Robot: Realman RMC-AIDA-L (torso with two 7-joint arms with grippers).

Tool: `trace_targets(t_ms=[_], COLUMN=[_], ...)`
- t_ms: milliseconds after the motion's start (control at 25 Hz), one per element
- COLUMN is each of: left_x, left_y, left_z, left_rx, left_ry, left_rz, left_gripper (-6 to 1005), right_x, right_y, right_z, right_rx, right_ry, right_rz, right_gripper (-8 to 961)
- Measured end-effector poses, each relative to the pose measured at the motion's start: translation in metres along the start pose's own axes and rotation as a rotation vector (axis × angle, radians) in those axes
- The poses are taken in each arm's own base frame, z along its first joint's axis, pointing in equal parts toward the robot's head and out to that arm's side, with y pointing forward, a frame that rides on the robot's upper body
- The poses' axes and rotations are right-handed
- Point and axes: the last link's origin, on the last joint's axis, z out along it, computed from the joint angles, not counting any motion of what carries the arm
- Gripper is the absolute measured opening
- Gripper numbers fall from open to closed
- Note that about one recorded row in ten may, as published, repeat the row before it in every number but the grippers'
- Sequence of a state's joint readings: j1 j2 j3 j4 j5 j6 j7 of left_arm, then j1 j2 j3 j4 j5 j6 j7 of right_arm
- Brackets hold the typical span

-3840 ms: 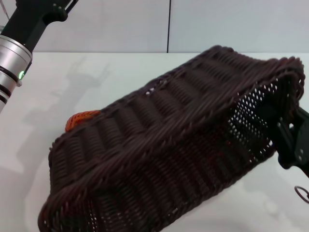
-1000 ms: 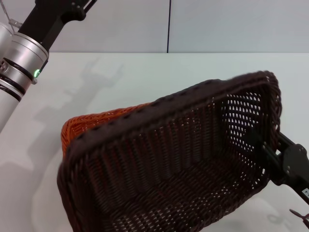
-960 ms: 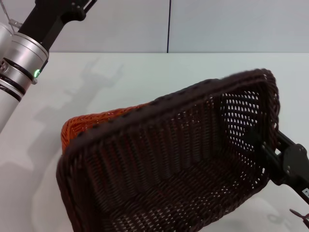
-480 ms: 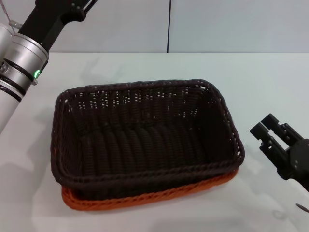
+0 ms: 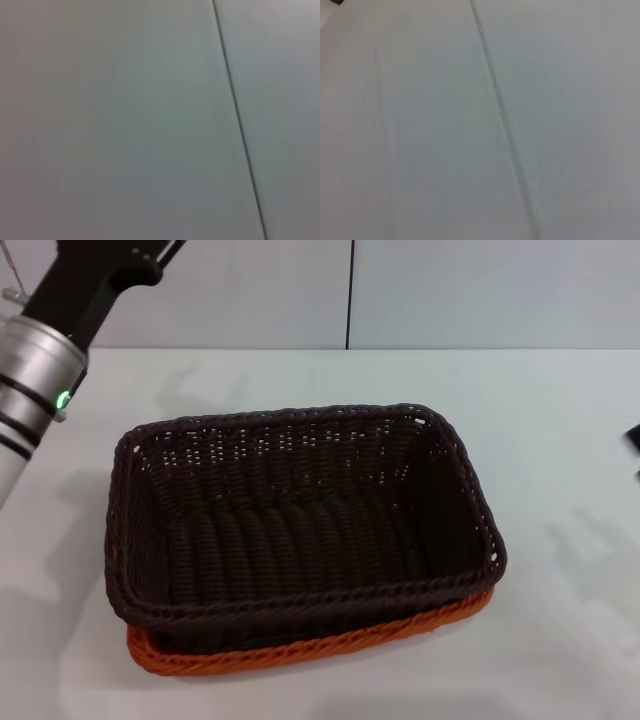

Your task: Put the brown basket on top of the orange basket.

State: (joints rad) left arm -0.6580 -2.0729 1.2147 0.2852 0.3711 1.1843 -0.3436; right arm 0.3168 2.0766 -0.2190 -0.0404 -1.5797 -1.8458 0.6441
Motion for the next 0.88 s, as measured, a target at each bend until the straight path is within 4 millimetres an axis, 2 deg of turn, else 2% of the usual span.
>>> trace_targets(t_ms=[120,160,200,240,280,360,400,440,520,560,600,720,800,840,880], left_x=[0.002,0.002,0.002,0.001,0.001,-0.001,-0.001,-0.001,-0.002,-0.003,-0.003,-0.005,-0.005,-0.006,-0.006], left_y=[-0.007,-0.011,-0.011,-0.012,-0.014,-0.019,-0.019,-0.021,-0.026,-0.032,-0.032,-0.042,-0.042,-0.047,-0.048], left_z=[-0.017,-0.029,-0.029,-0.034,-0.041,-0.064,-0.064,-0.071,-0.085,-0.100,-0.100,-0.121,-0.121,-0.133,-0.135], left_rx=[0.046,0.076,0.076,0.084,0.095,0.142,0.142,0.161,0.201,0.252,0.252,0.335,0.335,0.368,0.375], left_ry=[0.044,0.060,0.060,0.064,0.072,0.091,0.091,0.095,0.107,0.114,0.114,0.116,0.116,0.120,0.123], left_rz=[-0.021,-0.034,-0.034,-0.037,-0.041,-0.052,-0.052,-0.056,-0.064,-0.085,-0.085,-0.137,-0.137,-0.168,-0.179], left_gripper=[813,813,813,813,813,813,813,813,813,813,813,813,813,813,813], right_x=[-0.014,-0.024,-0.024,-0.035,-0.035,-0.048,-0.048,-0.052,-0.057,-0.058,-0.058,-0.054,-0.049,-0.048,-0.047], right_y=[-0.019,-0.035,-0.035,-0.054,-0.054,-0.082,-0.082,-0.090,-0.103,-0.112,-0.112,-0.117,-0.120,-0.121,-0.121], right_z=[0.004,0.008,0.008,0.009,0.009,0.012,0.012,0.014,0.018,0.025,0.025,0.041,0.054,0.057,0.060], right_rx=[0.049,0.106,0.106,0.196,0.196,0.351,0.351,0.405,0.490,0.545,0.545,0.581,0.592,0.595,0.595], right_ry=[-0.039,-0.062,-0.062,-0.089,-0.089,-0.132,-0.132,-0.147,-0.164,-0.153,-0.153,-0.109,-0.074,-0.065,-0.058], right_rz=[-0.088,-0.146,-0.146,-0.198,-0.198,-0.247,-0.247,-0.262,-0.300,-0.359,-0.359,-0.453,-0.492,-0.499,-0.505], right_gripper=[495,495,495,495,495,495,495,495,494,494,494,494,494,494,494])
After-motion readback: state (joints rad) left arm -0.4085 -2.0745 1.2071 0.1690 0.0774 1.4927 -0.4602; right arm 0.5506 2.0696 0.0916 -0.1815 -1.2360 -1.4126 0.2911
